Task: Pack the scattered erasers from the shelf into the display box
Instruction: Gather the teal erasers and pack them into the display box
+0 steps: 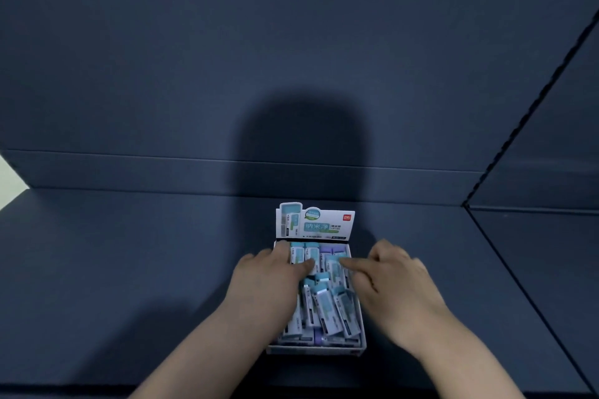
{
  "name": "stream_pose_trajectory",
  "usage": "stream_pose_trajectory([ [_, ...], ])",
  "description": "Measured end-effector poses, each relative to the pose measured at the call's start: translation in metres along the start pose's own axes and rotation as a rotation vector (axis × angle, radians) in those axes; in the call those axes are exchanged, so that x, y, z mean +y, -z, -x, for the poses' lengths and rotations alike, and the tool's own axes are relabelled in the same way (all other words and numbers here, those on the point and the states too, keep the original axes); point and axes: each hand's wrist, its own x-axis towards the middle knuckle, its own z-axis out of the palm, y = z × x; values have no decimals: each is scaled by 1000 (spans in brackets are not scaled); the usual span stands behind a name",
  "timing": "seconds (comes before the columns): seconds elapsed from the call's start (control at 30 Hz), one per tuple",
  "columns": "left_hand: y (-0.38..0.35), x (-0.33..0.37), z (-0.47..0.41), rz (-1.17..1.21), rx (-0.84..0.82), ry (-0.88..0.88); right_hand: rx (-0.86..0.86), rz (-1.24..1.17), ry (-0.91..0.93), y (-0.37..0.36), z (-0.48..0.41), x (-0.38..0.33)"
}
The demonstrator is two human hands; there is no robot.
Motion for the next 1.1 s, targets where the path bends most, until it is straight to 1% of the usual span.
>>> stream_pose_trajectory([
  [0.17,2,2,8,13,52,19,-80,59,42,-6,-7,-6],
  [0.33,4,-2,15,-2,68,77,-88,105,52,-9,-18,-7],
  [0.5,2,-4,18,-11,43,91,-99,51,65,-15,-29,-7],
  [0.57,1,-5,19,-8,48,90,-76,30,65,-15,-29,-5],
  [0.7,1,-9,18,-10,65,100,40,-36,22,-13,-24,8],
  [0.77,2,-9,16,-9,72,104,-1,-66,18,-11,-22,18],
  [0.93,4,-10,13,-4,84,96,-198,-125,63,-8,-30,30],
  [1.1,3,-11,12,-9,92,83,-238,-155,62,-12,-40,29],
])
